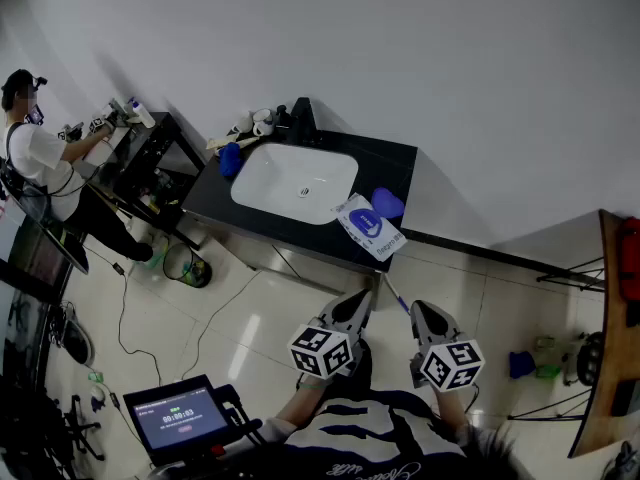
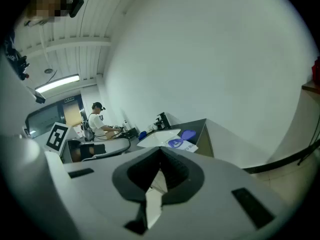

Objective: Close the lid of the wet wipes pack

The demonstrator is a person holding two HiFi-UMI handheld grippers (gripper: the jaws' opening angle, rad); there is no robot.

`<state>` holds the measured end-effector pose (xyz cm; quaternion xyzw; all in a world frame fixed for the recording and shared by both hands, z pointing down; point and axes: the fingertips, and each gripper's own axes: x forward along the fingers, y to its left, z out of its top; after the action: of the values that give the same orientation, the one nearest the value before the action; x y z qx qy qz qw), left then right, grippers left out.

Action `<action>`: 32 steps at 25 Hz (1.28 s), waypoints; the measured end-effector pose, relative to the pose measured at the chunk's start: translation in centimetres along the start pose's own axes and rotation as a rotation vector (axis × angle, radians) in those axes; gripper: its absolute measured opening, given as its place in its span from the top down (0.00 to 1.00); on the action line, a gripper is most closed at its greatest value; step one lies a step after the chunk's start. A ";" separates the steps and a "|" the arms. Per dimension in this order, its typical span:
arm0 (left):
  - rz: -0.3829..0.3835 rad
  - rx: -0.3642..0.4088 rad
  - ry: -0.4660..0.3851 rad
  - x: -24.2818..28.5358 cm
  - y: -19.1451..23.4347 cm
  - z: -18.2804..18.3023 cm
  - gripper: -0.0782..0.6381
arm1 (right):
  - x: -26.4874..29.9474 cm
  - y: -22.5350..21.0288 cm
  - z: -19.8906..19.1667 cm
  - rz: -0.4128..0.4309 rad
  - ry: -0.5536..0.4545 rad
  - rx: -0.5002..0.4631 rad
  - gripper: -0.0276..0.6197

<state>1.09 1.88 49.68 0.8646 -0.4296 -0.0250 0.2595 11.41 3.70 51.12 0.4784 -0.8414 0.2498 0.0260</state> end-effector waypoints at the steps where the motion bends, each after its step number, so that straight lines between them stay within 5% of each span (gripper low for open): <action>1: -0.002 0.009 0.009 0.9 1.4 1.0 0.89 | 1.6 -0.1 0.9 -0.008 -0.006 0.003 0.96; 8: 0.015 -0.014 0.092 6.8 12.3 5.2 0.89 | 11.4 -1.6 5.7 -0.089 -0.031 0.011 0.96; 17: 0.021 -0.035 0.295 13.1 20.2 1.5 0.89 | 17.3 -4.5 4.9 -0.177 0.042 0.023 0.96; 26: 0.051 -0.066 0.379 15.3 20.3 -0.2 0.89 | 18.9 -5.6 5.7 -0.141 0.119 0.008 0.96; 32: 0.156 -0.096 0.460 16.2 21.9 -1.5 0.89 | 21.2 -8.5 7.0 -0.101 0.180 -0.016 0.96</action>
<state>-4.27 -20.60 64.13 0.7984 -0.4230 0.1719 0.3925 8.23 -19.77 54.31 0.4958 -0.8124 0.2832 0.1181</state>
